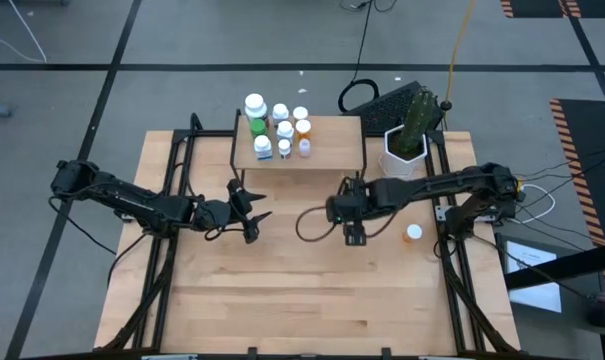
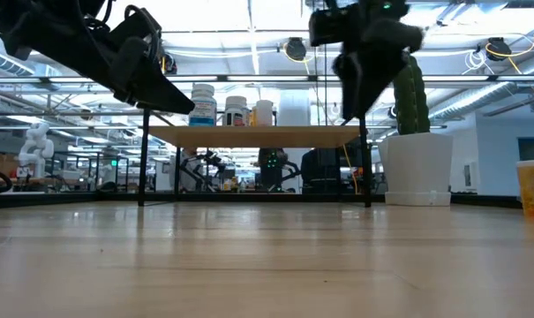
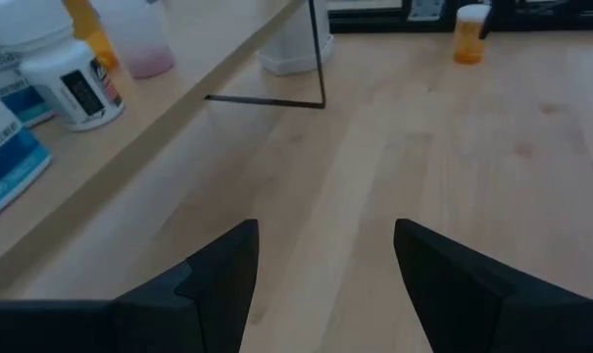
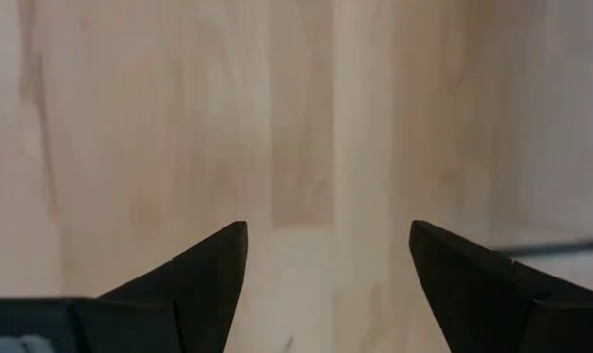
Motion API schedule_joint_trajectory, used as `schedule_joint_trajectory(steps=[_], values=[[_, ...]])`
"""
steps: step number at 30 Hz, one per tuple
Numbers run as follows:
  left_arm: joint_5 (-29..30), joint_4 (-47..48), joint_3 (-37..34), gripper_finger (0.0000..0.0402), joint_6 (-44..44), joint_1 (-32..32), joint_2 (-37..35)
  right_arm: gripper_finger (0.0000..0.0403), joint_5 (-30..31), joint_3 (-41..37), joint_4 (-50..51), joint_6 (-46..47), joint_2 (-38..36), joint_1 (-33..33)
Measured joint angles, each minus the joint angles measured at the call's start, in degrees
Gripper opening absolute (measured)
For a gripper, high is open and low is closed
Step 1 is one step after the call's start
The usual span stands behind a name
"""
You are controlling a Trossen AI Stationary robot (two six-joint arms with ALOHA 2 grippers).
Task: Pick and place medicine bottles onto shelf by color
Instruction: Put the yellow pill bottle on the shelf
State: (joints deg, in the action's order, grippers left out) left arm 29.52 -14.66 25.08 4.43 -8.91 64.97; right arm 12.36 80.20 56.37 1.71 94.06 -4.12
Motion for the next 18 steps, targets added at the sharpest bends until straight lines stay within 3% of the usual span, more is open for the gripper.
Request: schedule_joint_trajectory(steps=[4,13,18], values=[[0.0,-0.4,0.0,0.0241,-0.4,0.0,0.0,0.0276,0.1,0.0,5.8,5.3,0.0,-3.0],[-0.1,-0.4,0.0,0.0241,-0.7,0.0,0.0,0.0276,8.6,0.0,24.2,23.2,-0.2,-9.8],[-0.1,-0.4,0.0,0.0241,0.2,0.0,0.0,0.0276,8.9,-2.0,26.9,31.4,-3.8,-12.5]])
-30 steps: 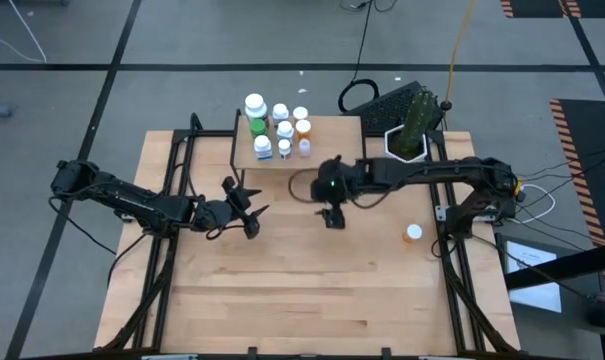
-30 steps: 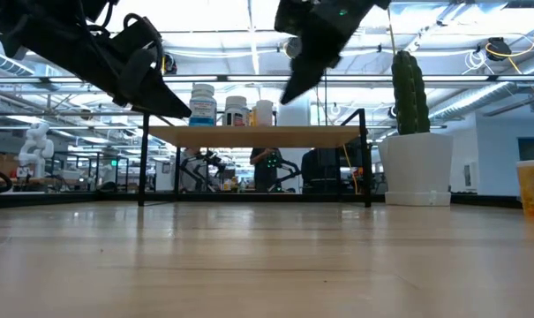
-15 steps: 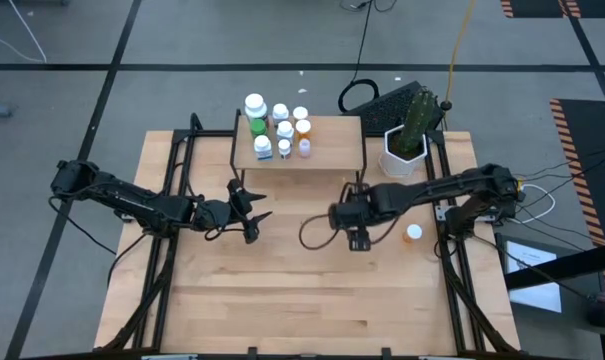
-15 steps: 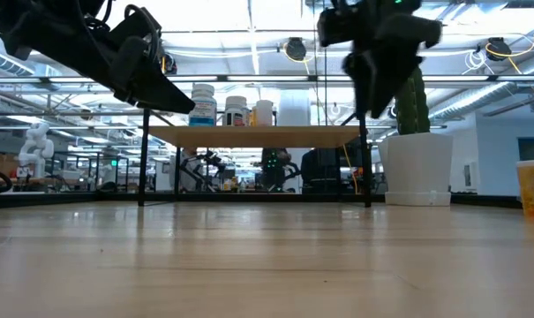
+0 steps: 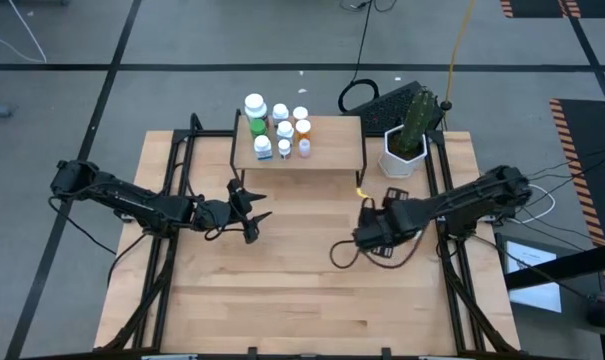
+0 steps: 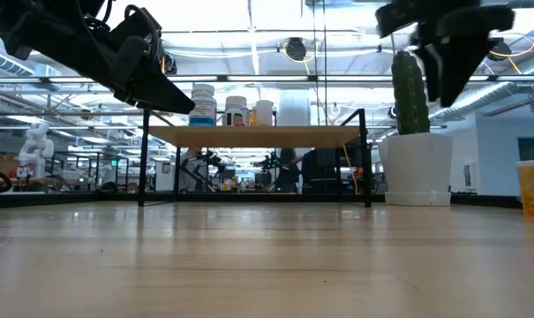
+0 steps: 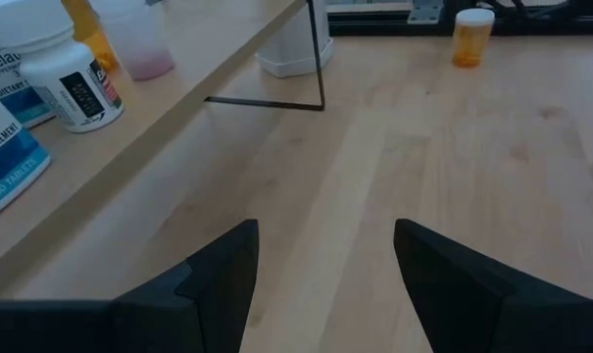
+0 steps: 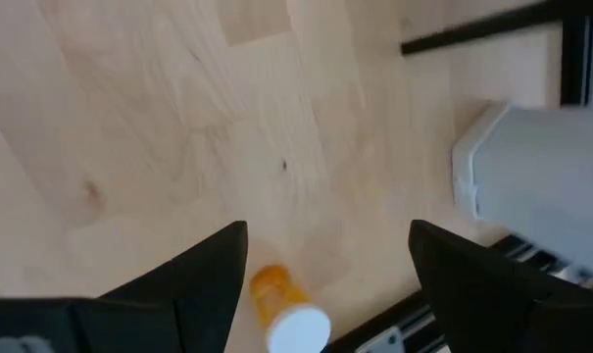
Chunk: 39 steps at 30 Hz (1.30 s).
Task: Pick and place medicine bottles onto shelf by color
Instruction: Put the yellow pill bottle on the shelf
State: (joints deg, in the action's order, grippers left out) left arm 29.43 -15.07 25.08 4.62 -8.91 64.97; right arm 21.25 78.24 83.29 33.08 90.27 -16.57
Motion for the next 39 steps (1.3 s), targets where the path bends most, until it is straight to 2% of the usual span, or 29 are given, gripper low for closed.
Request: schedule_joint_trajectory(steps=[4,9,16,26,39], values=[[-0.1,0.1,0.0,0.0241,0.5,0.0,0.0,0.0276,0.0,-5.2,-0.3,6.0,-6.6,-1.7],[-2.0,0.3,0.0,0.0241,1.9,-0.1,0.0,0.0276,-0.9,-15.3,-4.5,12.9,-17.3,-2.3],[-2.2,0.3,0.0,0.0241,4.1,-0.1,0.0,0.0276,-8.9,-28.3,-8.8,15.0,-26.7,-2.3],[-2.2,0.3,0.0,0.0241,6.7,-0.2,0.0,0.0276,-12.3,-35.1,-13.6,17.7,-31.0,-2.3],[-1.9,1.8,0.0,0.0241,7.6,-0.9,0.0,0.0277,-11.0,-38.6,-17.0,17.9,-31.3,-2.2]])
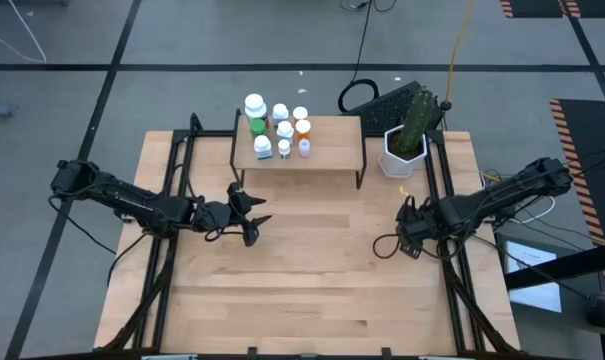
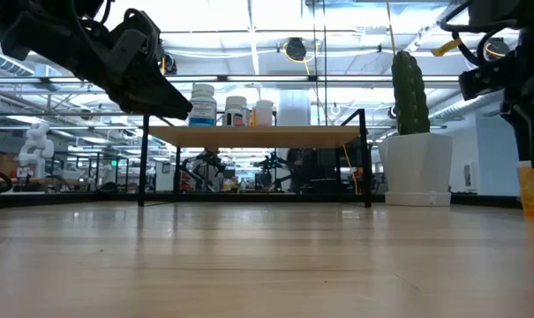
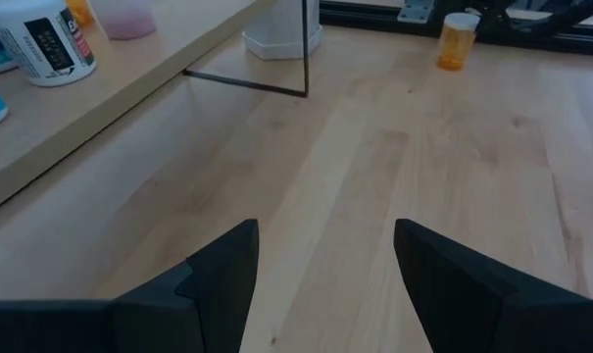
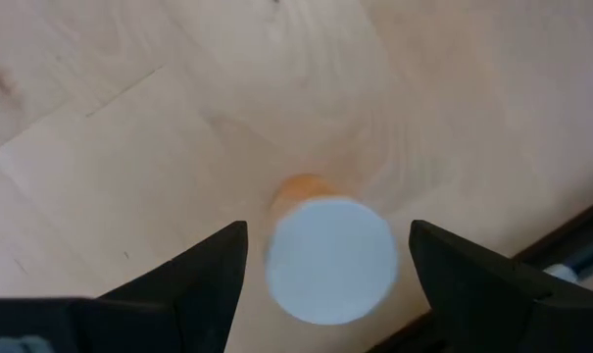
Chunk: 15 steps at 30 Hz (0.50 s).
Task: Pick and place medicine bottles onto shelf by color
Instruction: Put the yellow pill bottle on the shelf
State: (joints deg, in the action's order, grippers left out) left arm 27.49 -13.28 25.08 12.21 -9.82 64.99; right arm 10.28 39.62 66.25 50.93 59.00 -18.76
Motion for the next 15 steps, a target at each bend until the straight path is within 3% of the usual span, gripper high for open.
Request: schedule_joint_trajectory(steps=[7,15], values=[[0.4,-0.2,0.0,0.0241,0.3,0.0,0.0,0.0269,-3.5,-3.3,-3.4,0.1,0.0,0.0],[1.1,-0.3,0.0,0.0241,0.3,0.1,0.0,0.0195,-4.5,-3.5,-5.9,0.5,0.0,0.0]])
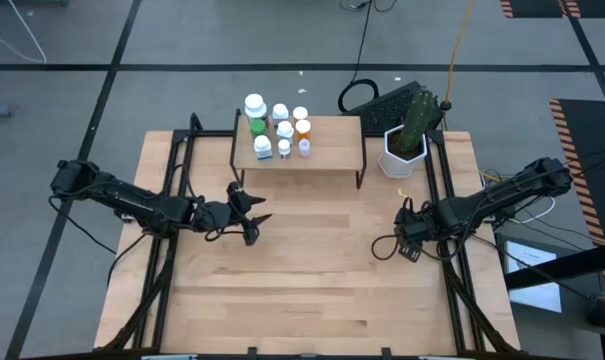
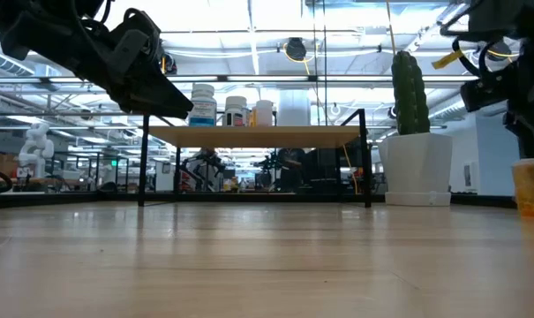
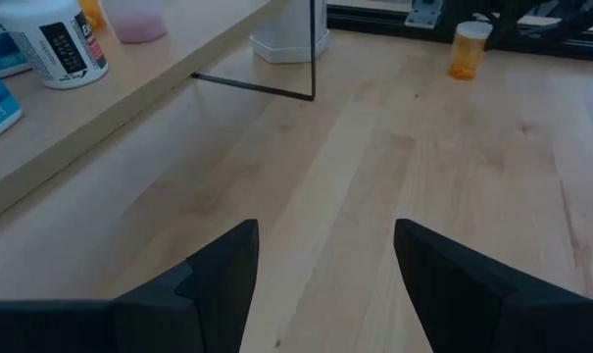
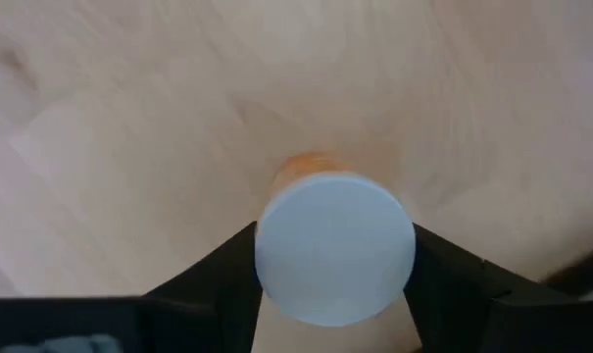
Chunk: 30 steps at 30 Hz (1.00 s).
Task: Pick and place medicine bottles onto shelf by color
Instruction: Put the yellow pill bottle on the shelf
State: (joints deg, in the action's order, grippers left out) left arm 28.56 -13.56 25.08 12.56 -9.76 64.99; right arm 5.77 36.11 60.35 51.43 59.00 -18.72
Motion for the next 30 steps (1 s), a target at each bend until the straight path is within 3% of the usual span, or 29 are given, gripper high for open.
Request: schedule_joint_trajectory(steps=[6,12,24,30], values=[[0.0,-1.2,0.0,0.0241,-0.3,0.6,0.0,0.0196,-0.1,4.7,-8.4,-7.0,0.0,2.6],[0.0,-3.6,0.0,0.0241,-0.5,1.6,0.0,0.0207,-0.1,17.5,-13.9,-23.3,3.7,9.5],[-0.6,-4.6,0.0,0.0241,-2.0,2.1,0.0,0.0204,0.1,58.0,0.3,-54.9,32.7,28.9],[-3.2,-2.8,0.0,0.0241,-1.9,2.1,0.0,0.0205,0.1,74.5,2.6,-64.3,43.8,40.0]])
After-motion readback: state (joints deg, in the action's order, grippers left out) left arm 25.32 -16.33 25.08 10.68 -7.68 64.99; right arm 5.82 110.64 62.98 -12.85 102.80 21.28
